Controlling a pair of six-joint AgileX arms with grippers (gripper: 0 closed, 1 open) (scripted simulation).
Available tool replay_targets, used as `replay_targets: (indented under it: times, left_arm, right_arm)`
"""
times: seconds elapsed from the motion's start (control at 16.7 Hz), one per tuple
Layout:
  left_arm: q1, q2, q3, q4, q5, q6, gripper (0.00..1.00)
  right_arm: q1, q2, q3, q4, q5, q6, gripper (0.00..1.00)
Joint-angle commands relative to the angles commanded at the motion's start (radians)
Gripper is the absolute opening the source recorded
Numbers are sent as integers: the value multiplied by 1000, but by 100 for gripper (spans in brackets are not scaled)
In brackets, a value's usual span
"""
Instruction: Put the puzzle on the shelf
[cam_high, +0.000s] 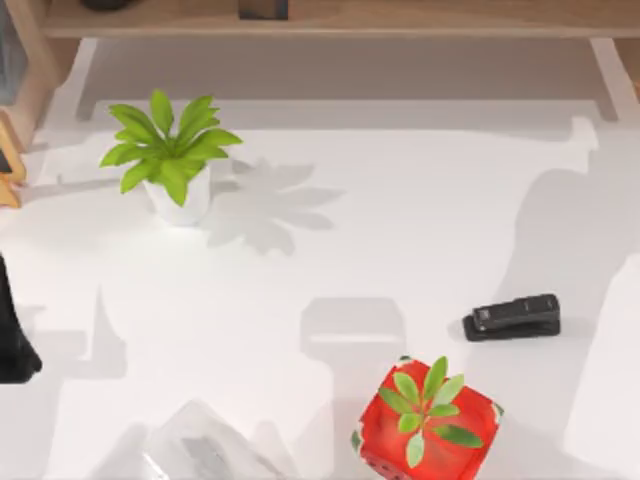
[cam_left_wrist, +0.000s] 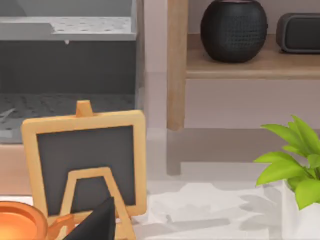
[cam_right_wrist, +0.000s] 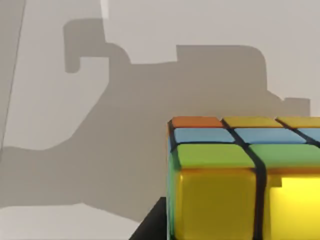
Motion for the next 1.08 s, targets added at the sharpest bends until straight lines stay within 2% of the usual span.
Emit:
replay_targets:
  times: [0.24,0.66,0.9,1.08]
  left_arm:
    - [0,0,0,0,0,0,100]
    - [0,0,0,0,0,0,100]
    - [0,0,0,0,0,0,100]
    - [0,0,0,0,0,0,100]
  right_arm:
    - [-2,10,67,-41,0,8,0]
    - [10,-48,31,-32,13,8,0]
    - [80,-259,-134,39,50,5,0]
    - [203,-443,-357,182,85,6,0]
